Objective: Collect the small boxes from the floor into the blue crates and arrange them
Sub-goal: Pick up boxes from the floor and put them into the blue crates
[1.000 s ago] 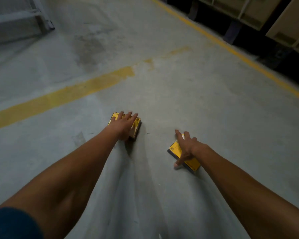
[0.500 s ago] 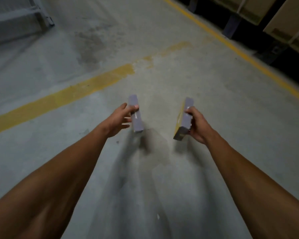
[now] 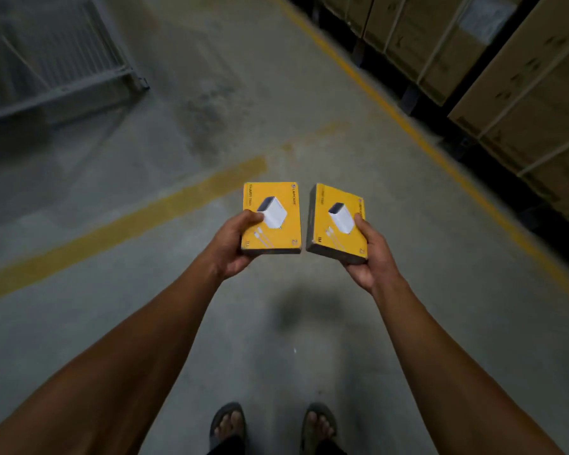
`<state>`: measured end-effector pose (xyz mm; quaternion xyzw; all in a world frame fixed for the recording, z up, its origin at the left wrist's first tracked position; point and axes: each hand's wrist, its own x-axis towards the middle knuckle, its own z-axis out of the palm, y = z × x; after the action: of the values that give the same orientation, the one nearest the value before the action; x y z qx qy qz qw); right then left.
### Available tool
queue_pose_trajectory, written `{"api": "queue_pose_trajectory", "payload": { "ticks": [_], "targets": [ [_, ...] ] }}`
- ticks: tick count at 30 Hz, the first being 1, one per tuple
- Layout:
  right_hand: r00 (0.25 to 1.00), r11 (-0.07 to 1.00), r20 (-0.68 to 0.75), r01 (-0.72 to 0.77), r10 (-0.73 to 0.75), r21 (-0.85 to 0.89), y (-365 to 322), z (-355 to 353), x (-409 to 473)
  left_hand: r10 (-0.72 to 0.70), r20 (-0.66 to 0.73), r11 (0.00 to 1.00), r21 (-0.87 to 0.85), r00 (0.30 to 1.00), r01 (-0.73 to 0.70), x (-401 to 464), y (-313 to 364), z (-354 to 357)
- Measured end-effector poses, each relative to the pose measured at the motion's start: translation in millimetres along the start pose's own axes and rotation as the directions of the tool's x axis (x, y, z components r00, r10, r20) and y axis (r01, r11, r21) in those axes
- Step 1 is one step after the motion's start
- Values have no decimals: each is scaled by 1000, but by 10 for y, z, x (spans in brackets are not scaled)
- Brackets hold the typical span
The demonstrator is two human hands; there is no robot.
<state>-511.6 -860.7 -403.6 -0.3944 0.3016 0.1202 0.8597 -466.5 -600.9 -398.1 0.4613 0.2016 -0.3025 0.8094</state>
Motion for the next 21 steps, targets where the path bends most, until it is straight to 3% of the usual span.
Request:
{"api": "queue_pose_trajectory", "payload": {
  "ticks": [10, 16, 21],
  "targets": [
    [987, 984, 11, 160, -160, -80, -1344, 1604, -2164, 175, -72, 984, 44, 982, -172, -2343, 1728, 1319],
    [964, 951, 70, 263, -255, -159, -1760, 2212, -3221, 262, -166, 963, 100, 951, -248, -3509, 2243, 1637],
    [951, 923, 71, 310, -301, -229, -1793, 2534, -3722, 308, -246, 950, 122, 919, -286, -4176, 2192, 1550]
  ]
}}
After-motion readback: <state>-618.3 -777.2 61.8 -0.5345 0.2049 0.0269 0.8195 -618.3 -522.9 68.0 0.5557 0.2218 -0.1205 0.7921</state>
